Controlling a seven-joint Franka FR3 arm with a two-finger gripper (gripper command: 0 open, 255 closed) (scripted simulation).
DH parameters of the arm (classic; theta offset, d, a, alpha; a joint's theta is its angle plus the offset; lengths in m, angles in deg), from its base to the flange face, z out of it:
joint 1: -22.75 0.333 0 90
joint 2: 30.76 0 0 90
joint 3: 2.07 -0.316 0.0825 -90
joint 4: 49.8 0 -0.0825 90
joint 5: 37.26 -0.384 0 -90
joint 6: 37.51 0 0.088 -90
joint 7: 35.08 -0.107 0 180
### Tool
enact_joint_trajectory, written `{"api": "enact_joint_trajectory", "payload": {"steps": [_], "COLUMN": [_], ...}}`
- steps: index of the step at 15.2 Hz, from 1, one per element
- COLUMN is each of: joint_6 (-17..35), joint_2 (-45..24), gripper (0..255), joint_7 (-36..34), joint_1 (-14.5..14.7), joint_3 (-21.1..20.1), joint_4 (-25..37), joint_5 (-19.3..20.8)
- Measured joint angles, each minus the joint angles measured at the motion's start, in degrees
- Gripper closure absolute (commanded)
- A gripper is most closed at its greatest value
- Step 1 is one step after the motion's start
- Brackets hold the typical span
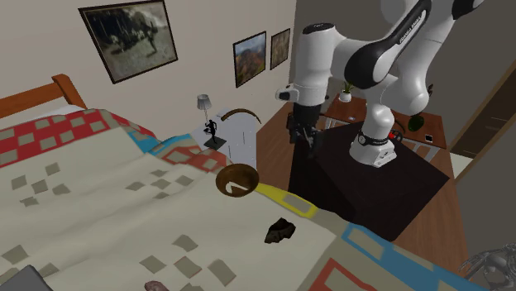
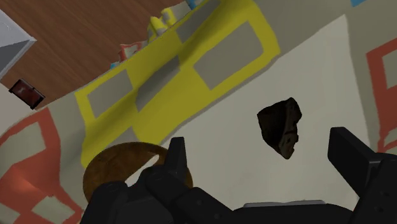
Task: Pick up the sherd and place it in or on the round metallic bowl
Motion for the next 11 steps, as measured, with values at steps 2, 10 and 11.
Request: {"api": "enact_joint_trajectory", "payload": {"steps": [2,10,11], "joint_6": [2.92,11.53,12.61], "joint_2": [-4.21,-22.07,-24.16], "gripper": [0,0,0], "joint_7": [0.47,-0.13,-0.49], "joint_1": [0.25,2.03,2.48], "joint_3": [-0.4,-2.43,-2.68], "joint_4": [1.12,9.81,10.73], "joint_5": [0.08,1.81,2.14]}}
